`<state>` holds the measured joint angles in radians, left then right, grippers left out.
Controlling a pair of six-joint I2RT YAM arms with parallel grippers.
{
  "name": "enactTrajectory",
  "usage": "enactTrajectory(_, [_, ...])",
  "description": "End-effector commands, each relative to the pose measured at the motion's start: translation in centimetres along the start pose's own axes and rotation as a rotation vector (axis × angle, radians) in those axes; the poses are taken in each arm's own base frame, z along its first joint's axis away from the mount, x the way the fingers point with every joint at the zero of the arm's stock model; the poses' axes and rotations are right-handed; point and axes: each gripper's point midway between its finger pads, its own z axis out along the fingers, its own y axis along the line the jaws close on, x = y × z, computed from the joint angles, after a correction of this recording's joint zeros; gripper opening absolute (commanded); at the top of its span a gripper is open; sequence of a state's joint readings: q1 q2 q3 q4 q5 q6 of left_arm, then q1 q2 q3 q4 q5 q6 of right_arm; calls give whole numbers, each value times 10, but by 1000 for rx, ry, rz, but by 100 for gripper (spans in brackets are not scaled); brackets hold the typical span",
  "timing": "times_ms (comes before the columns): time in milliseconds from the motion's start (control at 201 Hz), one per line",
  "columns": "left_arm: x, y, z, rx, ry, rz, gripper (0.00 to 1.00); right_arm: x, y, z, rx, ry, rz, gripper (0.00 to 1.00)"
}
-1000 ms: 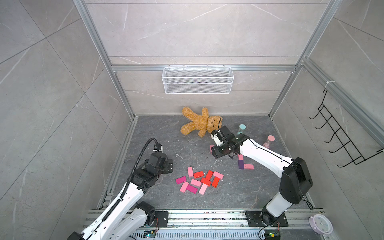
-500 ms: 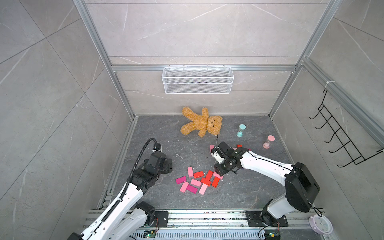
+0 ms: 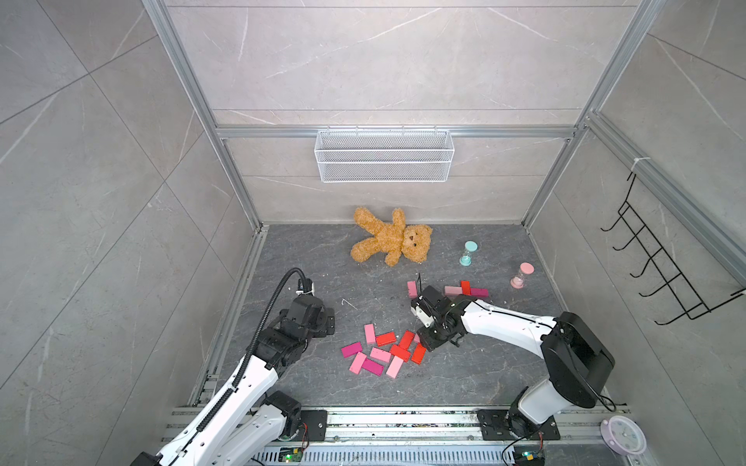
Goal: Assemble the letter t with building blocks
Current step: Adjust the building block at the center of the board.
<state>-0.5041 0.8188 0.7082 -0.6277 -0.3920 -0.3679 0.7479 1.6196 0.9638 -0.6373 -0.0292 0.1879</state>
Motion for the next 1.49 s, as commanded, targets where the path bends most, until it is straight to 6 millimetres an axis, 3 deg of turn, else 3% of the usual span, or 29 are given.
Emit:
enactTrajectory(0, [-3,4,-4,-15,-19,-15,95,2,-4,6,29,12,22,51])
enactTrajectory(697, [-4,1,-6,6,-21,-17,95,-3,-16,17,107,40,87,47])
enactTrajectory(1085, [-5,-19,-4,111,-11,5,94,1,-43,9,154,18,225,47])
enactTrajectory(1315, [-2,-55,-3,288,37,33,88,-5,-27,-3,41,-42,220,59])
enactTrajectory(1489, [3,-93,-3,449,108,82,81,-9,-28,-24,20,-105,246,61])
